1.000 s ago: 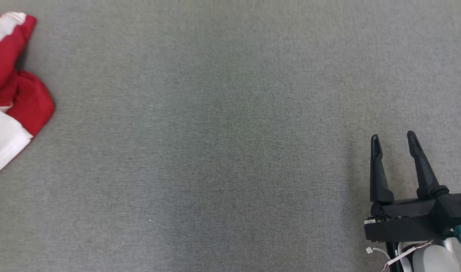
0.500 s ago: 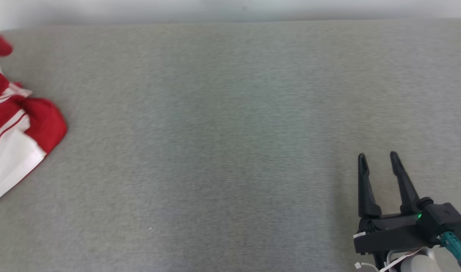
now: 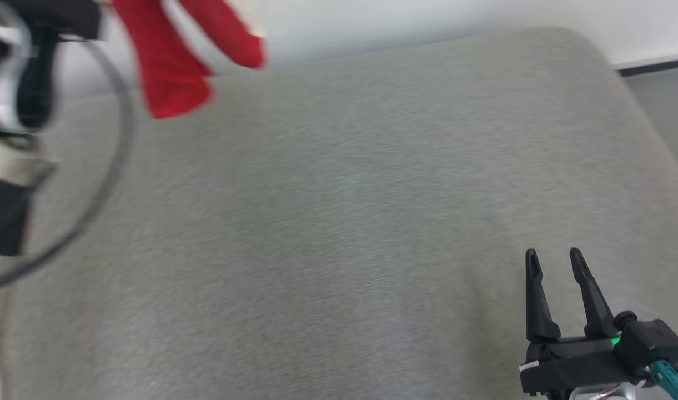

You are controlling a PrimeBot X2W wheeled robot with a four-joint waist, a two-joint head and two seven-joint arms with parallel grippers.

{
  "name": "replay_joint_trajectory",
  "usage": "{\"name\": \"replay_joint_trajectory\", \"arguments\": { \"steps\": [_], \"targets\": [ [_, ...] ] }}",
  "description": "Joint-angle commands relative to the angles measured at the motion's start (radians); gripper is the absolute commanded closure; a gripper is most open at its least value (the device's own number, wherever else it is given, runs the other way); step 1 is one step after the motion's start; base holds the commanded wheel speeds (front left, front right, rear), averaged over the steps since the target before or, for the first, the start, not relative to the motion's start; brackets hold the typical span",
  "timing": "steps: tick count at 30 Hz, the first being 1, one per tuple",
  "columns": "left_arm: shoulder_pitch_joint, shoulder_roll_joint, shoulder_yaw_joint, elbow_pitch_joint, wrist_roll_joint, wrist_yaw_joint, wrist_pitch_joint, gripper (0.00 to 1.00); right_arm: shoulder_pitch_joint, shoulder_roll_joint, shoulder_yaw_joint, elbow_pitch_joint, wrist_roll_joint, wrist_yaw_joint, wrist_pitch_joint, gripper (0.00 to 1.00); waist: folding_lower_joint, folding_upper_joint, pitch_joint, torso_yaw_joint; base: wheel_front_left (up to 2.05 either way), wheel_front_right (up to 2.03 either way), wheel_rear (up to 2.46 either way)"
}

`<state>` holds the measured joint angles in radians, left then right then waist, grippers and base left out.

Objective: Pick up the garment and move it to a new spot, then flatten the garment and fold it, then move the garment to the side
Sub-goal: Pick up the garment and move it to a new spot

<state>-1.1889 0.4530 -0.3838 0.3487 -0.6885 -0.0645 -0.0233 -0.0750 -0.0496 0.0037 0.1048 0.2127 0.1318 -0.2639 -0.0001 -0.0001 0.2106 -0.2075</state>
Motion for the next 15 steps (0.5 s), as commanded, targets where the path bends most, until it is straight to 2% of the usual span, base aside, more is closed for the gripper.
{"name": "replay_joint_trajectory", "arguments": {
  "steps": [1, 6, 10, 15],
  "targets": [
    [-0.003, -0.019, -0.007, -0.013, -0.013, 0.005, 0.004, 1.00, 0.013, -0.001, -0.001, -0.002, 0.009, -0.002, -0.001, 0.00, 0.0001, 0.0001, -0.043, -0.082, 0.00, 0.00, 0.00],
    [0.053, -0.129, -0.057, -0.055, -0.030, 0.035, 0.004, 1.00, 0.022, -0.001, -0.005, -0.008, 0.017, -0.002, -0.001, 0.00, 0.0001, 0.0001, -0.033, -0.123, 0.00, 0.00, 0.00],
    [0.109, -0.191, -0.092, -0.046, -0.050, 0.043, -0.003, 1.00, 0.020, -0.001, -0.003, -0.016, 0.023, -0.002, -0.001, 0.00, 0.0001, 0.0001, -0.016, -0.135, 0.00, 0.00, 0.00],
    [0.235, -0.216, -0.112, -0.003, -0.074, 0.053, -0.036, 1.00, 0.011, -0.001, -0.009, -0.021, 0.027, -0.002, -0.001, 0.00, 0.0001, 0.0001, 0.003, -0.134, 0.00, 0.00, 0.00]
  ]
}}
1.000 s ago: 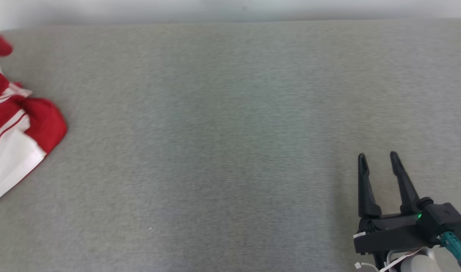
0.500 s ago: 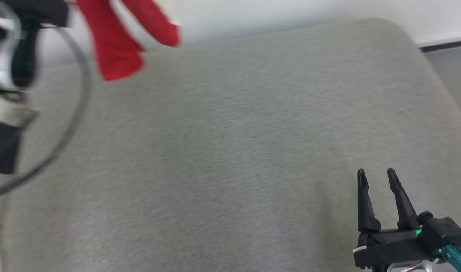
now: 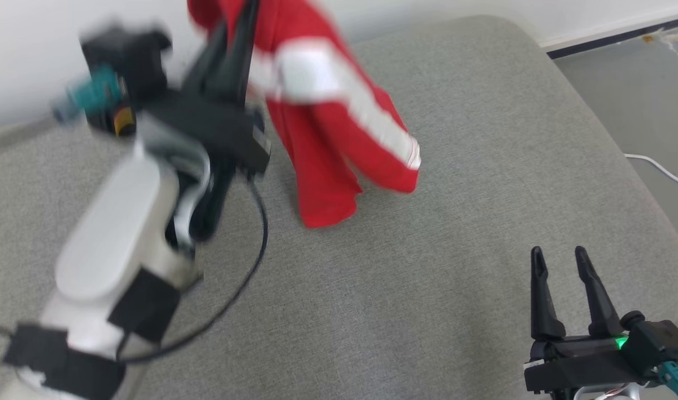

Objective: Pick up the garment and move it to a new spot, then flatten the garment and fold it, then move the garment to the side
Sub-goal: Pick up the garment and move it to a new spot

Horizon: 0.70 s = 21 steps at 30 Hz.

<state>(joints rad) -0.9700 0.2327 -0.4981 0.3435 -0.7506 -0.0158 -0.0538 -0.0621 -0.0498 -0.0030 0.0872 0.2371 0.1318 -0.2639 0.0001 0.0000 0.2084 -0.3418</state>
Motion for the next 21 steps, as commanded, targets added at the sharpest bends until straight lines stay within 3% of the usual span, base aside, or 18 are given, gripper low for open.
{"name": "replay_joint_trajectory", "arguments": {
  "steps": [1, 15, 16, 17, 21],
  "targets": [
    [0.044, 0.004, 0.000, 0.011, -0.016, 0.004, -0.013, 1.00, -0.002, -0.001, -0.007, -0.005, 0.002, -0.002, -0.001, 0.00, -0.0001, 0.0000, 0.009, 0.004, 0.00, 0.00, 0.00],
    [0.426, 0.080, -0.044, 0.209, -0.012, -0.004, -0.120, 1.00, -0.009, -0.001, -0.001, 0.014, -0.041, -0.002, -0.001, 0.00, -0.0001, 0.0000, -0.001, 0.092, 0.00, 0.00, 0.00],
    [0.428, 0.081, -0.048, 0.218, -0.003, -0.006, -0.130, 0.69, -0.009, -0.001, 0.002, 0.017, -0.044, -0.002, -0.001, 0.00, -0.0001, 0.0000, -0.007, 0.099, 0.00, 0.00, 0.00],
    [0.432, 0.077, -0.050, 0.224, -0.004, -0.009, -0.138, 0.00, -0.008, -0.001, 0.004, 0.019, -0.045, -0.002, -0.001, 0.00, -0.0001, 0.0000, -0.013, 0.105, 0.00, 0.00, 0.00],
    [0.443, 0.060, -0.041, 0.225, 0.001, -0.022, -0.182, 0.00, 0.003, -0.001, 0.006, 0.027, -0.053, -0.002, -0.001, 0.00, -0.0001, 0.0000, -0.049, 0.134, 0.00, 0.00, 0.00]
  ]
}}
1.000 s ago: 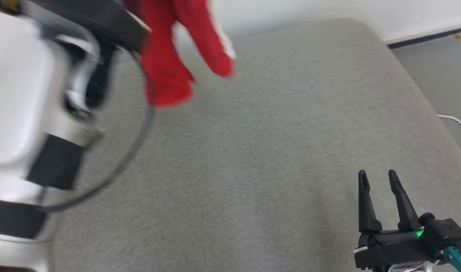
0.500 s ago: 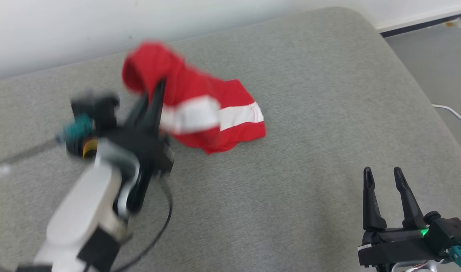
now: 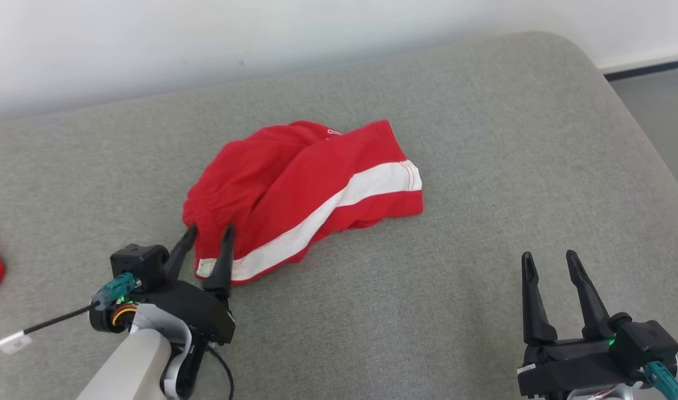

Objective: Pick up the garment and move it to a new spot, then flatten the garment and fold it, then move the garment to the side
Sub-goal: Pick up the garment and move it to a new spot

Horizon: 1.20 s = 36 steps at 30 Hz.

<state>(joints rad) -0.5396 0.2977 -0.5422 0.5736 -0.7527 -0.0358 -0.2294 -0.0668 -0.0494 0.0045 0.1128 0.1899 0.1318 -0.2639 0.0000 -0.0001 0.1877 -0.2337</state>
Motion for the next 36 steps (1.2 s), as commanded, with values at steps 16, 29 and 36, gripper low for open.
{"name": "replay_joint_trajectory", "arguments": {
  "steps": [16, 29, 36],
  "targets": [
    [0.234, 0.048, 0.247, -0.286, 0.211, 0.036, -0.036, 0.00, 0.068, -0.002, -0.034, -0.009, -0.054, -0.002, -0.001, 0.00, 0.0000, 0.0001, -0.176, 0.159, 0.00, 0.00, 0.00],
    [0.494, 0.046, 0.457, -0.461, 0.345, -0.026, -0.036, 0.00, 0.117, -0.002, -0.065, -0.006, -0.061, -0.002, -0.001, 0.00, 0.0000, 0.0001, -0.209, 0.209, 0.00, 0.00, 0.00],
    [0.562, -0.003, 0.523, -0.473, 0.385, -0.052, -0.036, 0.00, 0.133, -0.002, -0.078, 0.005, -0.056, -0.002, -0.001, 0.00, 0.0000, 0.0001, -0.209, 0.209, 0.00, 0.00, 0.00]
  ]
}}
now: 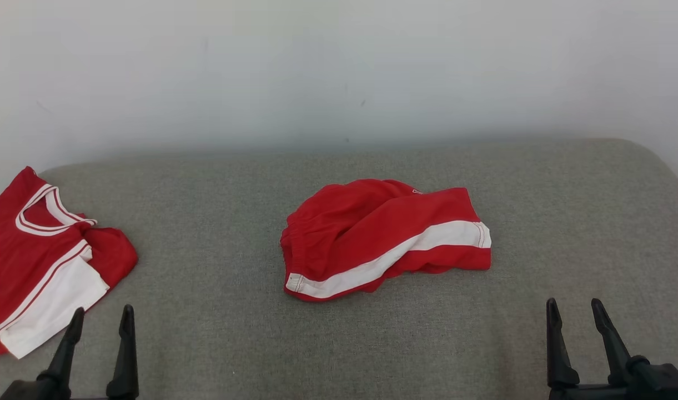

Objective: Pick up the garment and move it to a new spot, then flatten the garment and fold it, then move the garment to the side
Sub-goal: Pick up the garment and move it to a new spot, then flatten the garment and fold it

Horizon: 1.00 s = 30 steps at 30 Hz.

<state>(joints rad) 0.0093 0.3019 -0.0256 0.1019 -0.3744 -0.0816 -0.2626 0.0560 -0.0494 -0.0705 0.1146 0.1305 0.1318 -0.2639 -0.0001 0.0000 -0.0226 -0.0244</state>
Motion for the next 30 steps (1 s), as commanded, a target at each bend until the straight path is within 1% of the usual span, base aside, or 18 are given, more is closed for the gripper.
{"name": "replay_joint_trajectory", "arguments": {
  "steps": [1, 5, 10, 15, 20, 25, 30],
  "targets": [
    [0.017, -0.016, 0.013, 0.000, 0.017, -0.011, -0.003, 0.00, 0.012, -0.002, -0.004, 0.006, 0.005, -0.002, -0.001, 0.00, 0.0001, 0.0000, 0.002, 0.000, 0.00, 0.00, 0.00],
    [0.021, -0.045, 0.018, 0.008, 0.051, -0.028, -0.003, 0.00, 0.013, -0.002, -0.004, 0.013, 0.009, -0.002, -0.001, 0.00, 0.0001, 0.0000, 0.007, -0.001, 0.00, 0.00, 0.00],
    [0.013, -0.046, 0.000, 0.024, 0.116, -0.040, -0.003, 0.00, 0.009, -0.002, -0.004, 0.021, 0.010, -0.002, -0.001, 0.00, 0.0001, 0.0000, 0.011, -0.005, 0.00, 0.00, 0.00],
    [0.011, -0.056, 0.009, 0.028, 0.134, -0.045, -0.003, 0.00, 0.004, -0.002, -0.005, 0.027, 0.007, -0.002, -0.001, 0.00, 0.0001, 0.0000, 0.013, -0.006, 0.00, 0.00, 0.00],
    [0.014, -0.065, 0.035, 0.021, 0.134, -0.049, -0.003, 0.00, 0.002, -0.002, -0.006, 0.033, 0.009, -0.002, -0.001, 0.00, 0.0001, 0.0000, 0.013, -0.006, 0.00, 0.00, 0.00],
    [0.029, -0.077, 0.057, 0.017, 0.096, -0.049, -0.003, 0.00, 0.004, -0.002, -0.003, 0.036, 0.014, -0.002, -0.001, 0.00, 0.0001, 0.0000, 0.012, -0.006, 0.00, 0.00, 0.00],
    [0.034, -0.069, 0.050, 0.010, 0.082, -0.048, -0.003, 0.00, 0.005, -0.002, -0.001, 0.037, 0.017, -0.002, -0.001, 0.00, 0.0001, 0.0000, 0.012, -0.006, 0.00, 0.00, 0.00]
  ]
}}
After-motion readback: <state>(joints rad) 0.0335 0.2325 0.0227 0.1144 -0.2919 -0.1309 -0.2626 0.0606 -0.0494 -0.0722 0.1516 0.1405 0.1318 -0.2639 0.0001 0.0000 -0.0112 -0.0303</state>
